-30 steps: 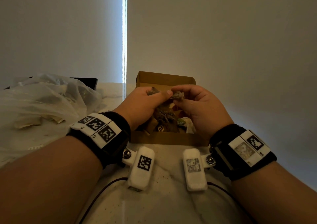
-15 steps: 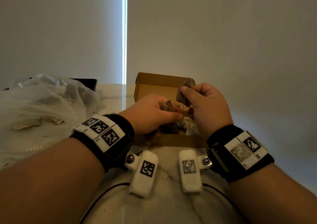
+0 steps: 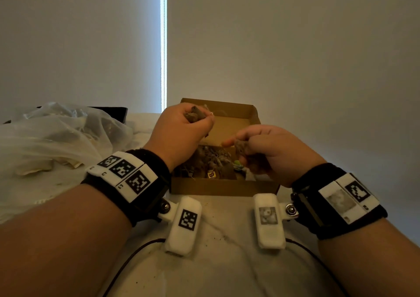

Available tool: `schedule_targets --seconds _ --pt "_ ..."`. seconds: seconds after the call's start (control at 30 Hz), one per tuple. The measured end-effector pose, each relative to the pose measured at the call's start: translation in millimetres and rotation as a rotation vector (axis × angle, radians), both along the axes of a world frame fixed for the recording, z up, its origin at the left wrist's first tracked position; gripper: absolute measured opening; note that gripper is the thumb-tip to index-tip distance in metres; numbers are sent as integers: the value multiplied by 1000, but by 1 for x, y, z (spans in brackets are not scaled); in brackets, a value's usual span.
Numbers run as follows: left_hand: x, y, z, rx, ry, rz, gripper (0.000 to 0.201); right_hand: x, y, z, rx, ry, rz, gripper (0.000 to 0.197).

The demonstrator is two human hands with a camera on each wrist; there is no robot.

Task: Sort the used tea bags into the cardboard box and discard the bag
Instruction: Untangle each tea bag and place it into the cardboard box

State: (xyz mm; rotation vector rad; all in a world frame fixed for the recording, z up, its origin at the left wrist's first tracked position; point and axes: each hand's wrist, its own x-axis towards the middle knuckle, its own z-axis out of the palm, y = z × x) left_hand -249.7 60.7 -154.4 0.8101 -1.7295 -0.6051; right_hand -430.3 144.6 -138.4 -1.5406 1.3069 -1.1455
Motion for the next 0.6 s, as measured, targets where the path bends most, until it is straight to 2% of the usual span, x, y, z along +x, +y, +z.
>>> schedule_targets --seconds 0.1,0.17,0.33,0.43,0.5,0.6 --pt "1 -2 -1 2 -144 -20 16 3 2 2 -80 -367 204 37" --pt "0 -2 -2 12 -266 -57 15 2 -4 1 -195 -498 146 39" --pt "-3 3 -1 63 -442 -121 15 -1 -19 -6 -354 -406 -217 37" --pt "-3 5 1 100 -342 -152 16 0 -18 -10 -301 -194 -381 28" --pt "-3 8 5 133 -236 -171 13 2 -16 -13 -239 -57 -380 18" --pt "-4 12 7 183 -140 -179 10 7 -16 -15 -193 -57 -317 9"
